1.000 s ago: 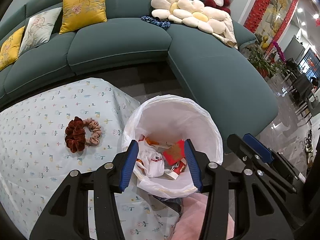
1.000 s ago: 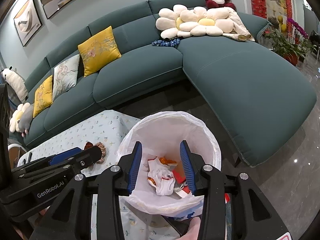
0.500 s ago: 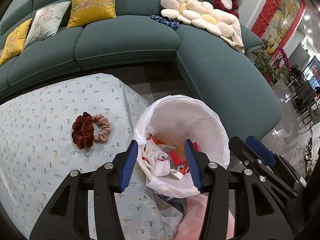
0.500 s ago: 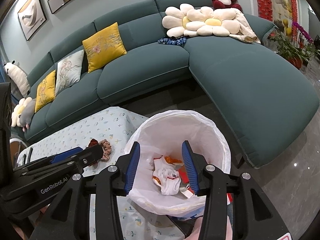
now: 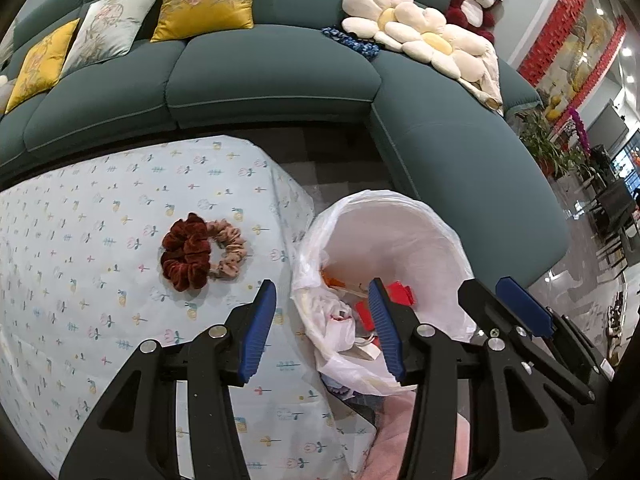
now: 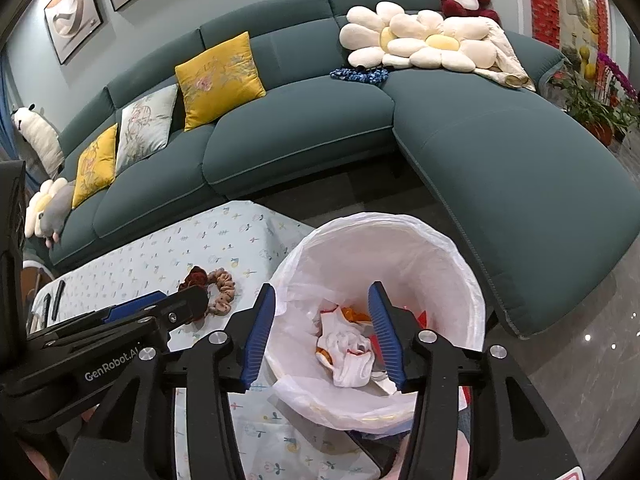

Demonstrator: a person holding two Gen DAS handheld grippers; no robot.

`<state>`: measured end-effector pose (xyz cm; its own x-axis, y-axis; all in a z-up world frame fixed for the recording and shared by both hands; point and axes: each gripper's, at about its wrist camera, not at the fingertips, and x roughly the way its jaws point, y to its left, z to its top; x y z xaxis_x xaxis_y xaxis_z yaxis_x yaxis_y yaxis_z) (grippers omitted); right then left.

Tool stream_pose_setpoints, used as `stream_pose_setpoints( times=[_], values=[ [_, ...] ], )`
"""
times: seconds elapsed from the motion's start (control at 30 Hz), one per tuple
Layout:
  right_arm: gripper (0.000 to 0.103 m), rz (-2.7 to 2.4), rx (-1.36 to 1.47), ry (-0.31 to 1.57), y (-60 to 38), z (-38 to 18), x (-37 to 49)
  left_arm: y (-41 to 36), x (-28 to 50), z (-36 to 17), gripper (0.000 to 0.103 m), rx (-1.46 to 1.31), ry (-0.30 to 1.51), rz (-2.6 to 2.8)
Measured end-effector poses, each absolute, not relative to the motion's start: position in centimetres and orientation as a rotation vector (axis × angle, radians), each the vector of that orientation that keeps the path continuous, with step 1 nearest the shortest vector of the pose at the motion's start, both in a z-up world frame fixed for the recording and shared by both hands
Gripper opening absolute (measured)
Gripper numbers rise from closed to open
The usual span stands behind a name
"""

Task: Collect trash
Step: 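Move both tools back to the two scrunchies on the table, then grasp the dark red scrunchie with the left tool while the right grasps the pink scrunchie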

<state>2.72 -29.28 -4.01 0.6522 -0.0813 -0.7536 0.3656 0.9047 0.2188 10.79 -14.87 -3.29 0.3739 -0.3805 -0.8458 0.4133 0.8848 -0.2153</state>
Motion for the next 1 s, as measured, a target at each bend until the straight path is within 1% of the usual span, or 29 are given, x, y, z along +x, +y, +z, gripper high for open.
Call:
stream_pose_setpoints(
  times=[0.23, 0.5, 0.73, 0.9, 0.93, 0.97, 1.0],
  values=[
    [0.049, -0.228, 0.346, 0.87, -27.4, -5.3, 4.8, -11.0, 13.0, -5.8, 0.046, 0.008, 1.11, -0.426],
    [0.049, -0.178, 0.335, 0.952, -24.4, -8.8, 9.3, -7.3, 17.2, -10.0, 0.046, -0.012, 1.184, -0.335],
    [0.049, -0.149, 0.328, 1.018, -22.3, -12.0, 13.4, -7.3, 21.0, -12.7, 0.045, -0.031, 1.234, -0.337],
    [0.048, -0.152, 0.337, 1.048, -22.2, -13.5, 16.0, -7.6, 23.1, -14.7, 0.043, -0.07, 1.291, -0.35],
    [0.048, -0.154, 0.337, 1.053, -22.2, -13.7, 16.2, -7.4, 23.4, -15.2, 0.04, -0.076, 1.301, -0.349],
    [0.048, -0.154, 0.332, 1.057, -22.1, -13.9, 16.6, -7.2, 23.6, -15.5, 0.032, -0.077, 1.304, -0.355],
    [0.048, -0.152, 0.326, 1.06, -21.9, -14.1, 16.9, -7.1, 23.6, -15.7, 0.028, -0.073, 1.305, -0.361]
  ],
)
